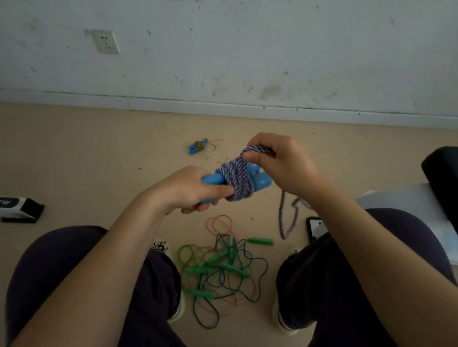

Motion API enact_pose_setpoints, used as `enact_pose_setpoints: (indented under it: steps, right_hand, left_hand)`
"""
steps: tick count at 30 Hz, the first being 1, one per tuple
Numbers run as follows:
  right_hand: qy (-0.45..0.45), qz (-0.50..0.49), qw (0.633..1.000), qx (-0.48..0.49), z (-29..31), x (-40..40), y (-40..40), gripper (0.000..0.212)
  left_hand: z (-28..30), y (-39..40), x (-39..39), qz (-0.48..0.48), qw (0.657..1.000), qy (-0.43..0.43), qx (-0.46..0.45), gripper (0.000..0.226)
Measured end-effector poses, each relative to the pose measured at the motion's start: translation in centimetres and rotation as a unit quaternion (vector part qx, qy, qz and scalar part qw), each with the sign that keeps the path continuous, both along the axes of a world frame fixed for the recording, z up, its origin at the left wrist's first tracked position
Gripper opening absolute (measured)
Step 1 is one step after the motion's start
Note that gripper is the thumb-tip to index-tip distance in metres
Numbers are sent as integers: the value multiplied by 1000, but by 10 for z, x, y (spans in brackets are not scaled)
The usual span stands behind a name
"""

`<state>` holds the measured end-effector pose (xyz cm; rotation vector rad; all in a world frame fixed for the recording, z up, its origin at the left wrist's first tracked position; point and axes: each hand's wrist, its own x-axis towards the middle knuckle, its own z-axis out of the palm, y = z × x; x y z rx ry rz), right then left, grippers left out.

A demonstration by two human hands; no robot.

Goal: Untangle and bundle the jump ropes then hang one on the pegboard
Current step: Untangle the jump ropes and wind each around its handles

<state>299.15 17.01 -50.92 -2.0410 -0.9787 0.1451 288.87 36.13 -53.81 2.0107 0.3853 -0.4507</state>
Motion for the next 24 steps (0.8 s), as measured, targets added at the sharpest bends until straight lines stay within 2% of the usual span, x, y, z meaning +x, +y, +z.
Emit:
enact_pose_setpoints:
  steps: [2, 5, 10, 12, 14, 18, 22, 24]
  right_hand:
    - [-14, 15, 1000, -3, -4, 0, 2, 7]
    - [-20, 5, 1000, -24, -8, 5, 2, 11]
    - [75, 12, 996, -57, -15, 9, 3, 15]
    - [125, 6, 991, -39, -14, 10, 2, 20]
    - [169, 16, 985, -11, -12, 10, 1, 23]
    - [213, 44, 976, -10, -11, 8, 1, 8]
    - [250, 40, 967, 22, -8, 10, -3, 15]
    - [258, 34, 965, 38, -7, 10, -4, 28]
  left_hand:
    - [4, -3, -1, -59, 997, 27, -42, 44]
    - [8, -5, -1, -84, 996, 5, -41, 41]
    - [6, -4, -4, -92, 995, -36, -3, 41]
    - [5, -5, -5, -91, 994, -54, -10, 40]
    - [3, -7, -4, -87, 994, -67, -14, 39]
    - [3, -7, -5, -74, 993, -85, -22, 47]
    - [5, -4, -4, -17, 993, -103, -52, 54]
    - [5, -3, -4, 17, 991, -109, -69, 55]
